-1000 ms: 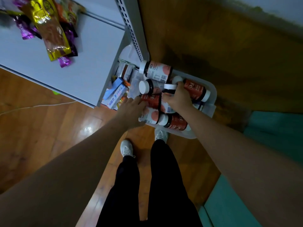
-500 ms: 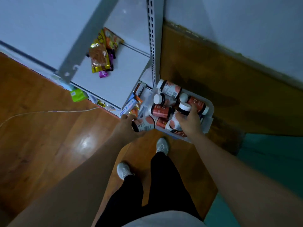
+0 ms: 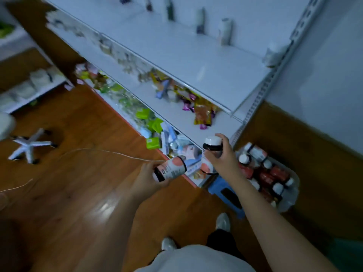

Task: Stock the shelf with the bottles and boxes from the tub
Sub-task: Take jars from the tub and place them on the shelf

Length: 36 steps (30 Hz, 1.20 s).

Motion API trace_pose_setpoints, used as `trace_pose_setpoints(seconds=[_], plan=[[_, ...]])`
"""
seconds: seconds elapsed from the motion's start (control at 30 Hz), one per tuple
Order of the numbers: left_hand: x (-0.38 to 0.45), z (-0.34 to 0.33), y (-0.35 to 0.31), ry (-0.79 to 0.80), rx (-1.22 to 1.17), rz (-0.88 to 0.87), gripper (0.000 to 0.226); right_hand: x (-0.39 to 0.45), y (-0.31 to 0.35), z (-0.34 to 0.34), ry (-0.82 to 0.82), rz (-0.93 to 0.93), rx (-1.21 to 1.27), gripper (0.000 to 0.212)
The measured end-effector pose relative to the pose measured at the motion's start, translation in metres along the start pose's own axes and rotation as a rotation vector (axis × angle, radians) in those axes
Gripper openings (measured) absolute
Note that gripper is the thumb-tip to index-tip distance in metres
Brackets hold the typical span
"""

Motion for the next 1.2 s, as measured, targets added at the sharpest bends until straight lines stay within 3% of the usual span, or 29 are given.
trace_pose_setpoints(seconds=[0.13,0.3,0.4,0.6,0.83,1.2], plan=[[-0.034,0.090,0.026,-0.165,-0.123,0.029,0.060,0.004,0.081,-0.082,0.113,0.178,0.018,0.061],[-0.061,0.186,0.029,-0.396,-0.309,-0.025,0.051,0.008,0.173,-0.162,0.233,0.350,0.010,0.062],[-0.059,0.236,0.032,-0.486,-0.408,-0.065,0.049,0.019,0.226,-0.202,0.314,0.436,0.030,0.048],[-0.022,0.317,0.034,-0.707,-0.736,-0.083,0.040,0.080,0.303,-0.266,0.364,0.562,0.098,0.052],[0.081,0.394,0.034,-0.727,-0.831,-0.104,0.029,0.193,0.355,-0.326,0.329,0.642,0.117,0.061],[0.237,0.485,0.059,-0.748,-0.859,-0.028,0.016,0.356,0.414,-0.420,0.377,0.604,0.128,0.048]])
Point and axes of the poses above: each hand's wrist, its own x-axis towards the middle knuckle, its own z-axis out of the back of the hand, y = z × x, the point moved 4 cm from there along x, towards the middle knuckle, and after that the axes turned 5 degrees about x, right-handed, at the moved point
